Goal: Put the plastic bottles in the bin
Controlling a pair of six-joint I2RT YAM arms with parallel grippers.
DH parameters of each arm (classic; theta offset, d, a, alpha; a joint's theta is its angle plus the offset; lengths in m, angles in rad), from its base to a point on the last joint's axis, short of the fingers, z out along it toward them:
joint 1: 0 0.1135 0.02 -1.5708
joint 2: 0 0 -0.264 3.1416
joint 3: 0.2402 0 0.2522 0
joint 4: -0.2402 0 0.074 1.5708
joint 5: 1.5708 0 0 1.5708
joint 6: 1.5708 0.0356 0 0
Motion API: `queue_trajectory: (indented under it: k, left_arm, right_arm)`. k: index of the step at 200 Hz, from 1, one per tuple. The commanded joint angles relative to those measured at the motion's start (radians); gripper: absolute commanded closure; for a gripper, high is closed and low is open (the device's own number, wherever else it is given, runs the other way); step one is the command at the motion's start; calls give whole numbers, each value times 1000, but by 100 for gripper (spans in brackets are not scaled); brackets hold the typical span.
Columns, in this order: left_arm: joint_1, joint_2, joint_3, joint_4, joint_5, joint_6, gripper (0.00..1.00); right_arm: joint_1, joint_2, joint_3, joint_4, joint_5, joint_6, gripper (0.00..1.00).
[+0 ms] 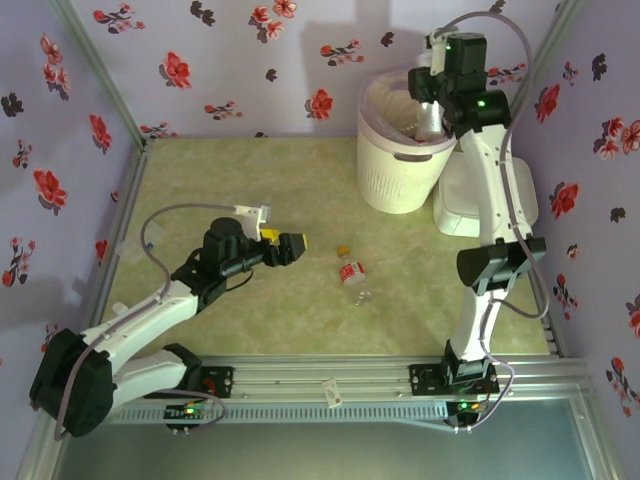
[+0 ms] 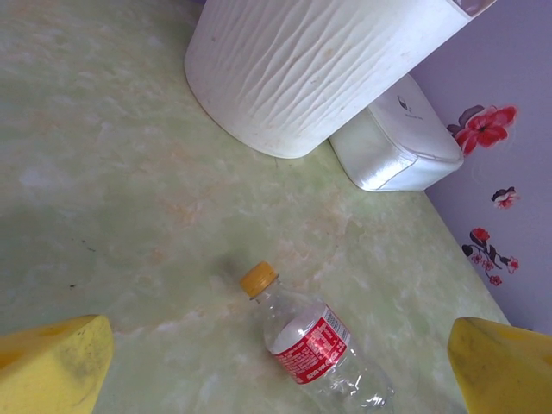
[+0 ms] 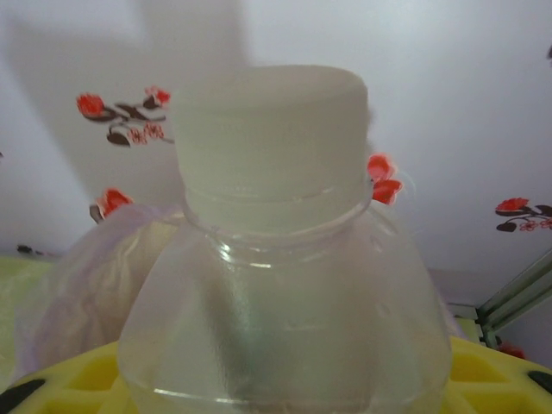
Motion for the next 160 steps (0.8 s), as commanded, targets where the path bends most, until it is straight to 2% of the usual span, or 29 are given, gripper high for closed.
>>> queue_trajectory:
  k: [1,62,91,160]
  left_arm:
    - [9,-31,-14,6,-20,-9,0]
    - [13,-82,-31,-36,-45,-10,0]
    - [14,-95,-41,-45,-53,-13,0]
    - [18,-107,-47,-46,-59,-20,0]
  right_arm:
    - [-4,20,33,-13,-43,-113,64]
    - [-4,82,10,-96,-22,-304,65]
    - [-4,80,-44,-72,27,-363,66]
    - [-3,143,-57,-95,5,-408,66]
